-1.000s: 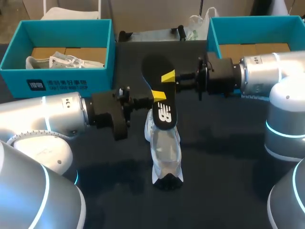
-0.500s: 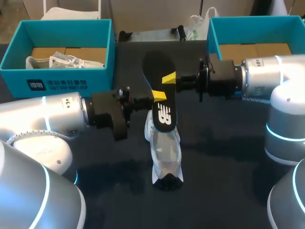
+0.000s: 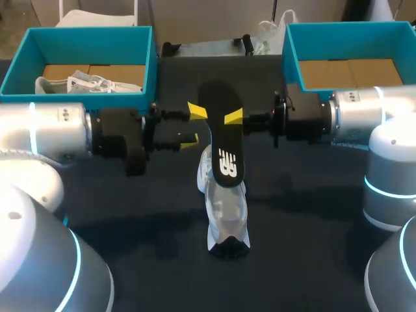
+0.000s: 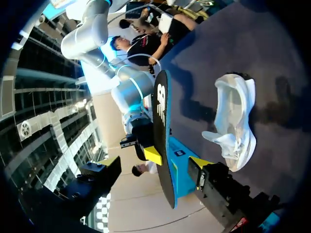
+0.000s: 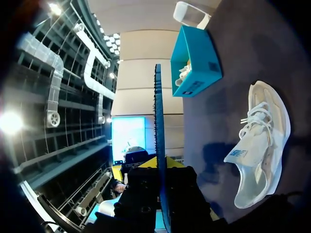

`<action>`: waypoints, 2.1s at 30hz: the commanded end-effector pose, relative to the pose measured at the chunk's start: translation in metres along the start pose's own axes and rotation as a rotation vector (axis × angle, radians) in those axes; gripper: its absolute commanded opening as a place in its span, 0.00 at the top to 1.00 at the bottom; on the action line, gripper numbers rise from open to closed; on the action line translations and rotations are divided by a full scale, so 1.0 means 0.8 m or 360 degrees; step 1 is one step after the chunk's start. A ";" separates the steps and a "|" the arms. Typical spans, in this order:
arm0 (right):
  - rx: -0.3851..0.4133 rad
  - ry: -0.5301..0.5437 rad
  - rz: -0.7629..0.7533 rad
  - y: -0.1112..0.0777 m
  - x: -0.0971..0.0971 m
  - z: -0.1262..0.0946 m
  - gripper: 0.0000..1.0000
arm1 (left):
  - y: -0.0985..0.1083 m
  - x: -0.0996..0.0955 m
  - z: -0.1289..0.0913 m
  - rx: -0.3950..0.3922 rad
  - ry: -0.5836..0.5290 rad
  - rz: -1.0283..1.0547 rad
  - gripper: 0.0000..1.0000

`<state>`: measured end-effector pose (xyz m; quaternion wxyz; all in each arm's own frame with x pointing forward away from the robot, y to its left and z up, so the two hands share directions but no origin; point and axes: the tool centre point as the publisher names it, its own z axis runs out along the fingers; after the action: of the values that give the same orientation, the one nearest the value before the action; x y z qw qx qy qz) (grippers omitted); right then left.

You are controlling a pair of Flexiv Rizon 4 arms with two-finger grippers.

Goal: Take the shoe out of the shoebox, open the shoe tongue, remove and reinsert the insole, then place the shoe into the shoebox

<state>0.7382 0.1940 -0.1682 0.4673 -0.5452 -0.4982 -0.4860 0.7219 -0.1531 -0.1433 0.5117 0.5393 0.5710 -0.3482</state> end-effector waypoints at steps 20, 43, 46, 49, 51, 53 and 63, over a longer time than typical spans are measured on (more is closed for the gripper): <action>-0.0008 0.0027 0.0007 0.002 -0.018 0.001 1.00 | 0.091 -0.041 -0.052 -0.0033 0.0543 0.0087 0.00; -0.0008 0.0027 0.0007 0.002 -0.018 0.001 1.00 | 0.111 -0.089 0.009 0.0475 0.1193 -0.0081 0.00; -0.0008 0.0027 0.0007 0.002 -0.018 0.001 1.00 | 0.110 -0.089 0.019 0.0507 0.1355 -0.0105 0.00; -0.0008 0.0027 0.0007 0.002 -0.018 0.001 1.00 | 0.111 -0.087 0.032 0.0559 0.1476 -0.0149 0.00; -0.0008 0.0027 0.0007 0.002 -0.018 0.001 1.00 | 0.112 -0.087 0.042 0.0597 0.1529 -0.0159 0.00; -0.0008 0.0027 0.0007 0.002 -0.018 0.001 1.00 | 0.115 -0.089 0.052 0.0636 0.1594 -0.0152 0.00; -0.0008 0.0027 0.0007 0.002 -0.018 0.001 1.00 | 0.107 -0.089 0.088 0.0712 0.1945 -0.0116 0.00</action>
<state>0.7395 0.1915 -0.1825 0.4723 -0.5420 -0.4916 -0.4914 0.8067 -0.2106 -0.0766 0.1160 0.6833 0.6862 -0.2207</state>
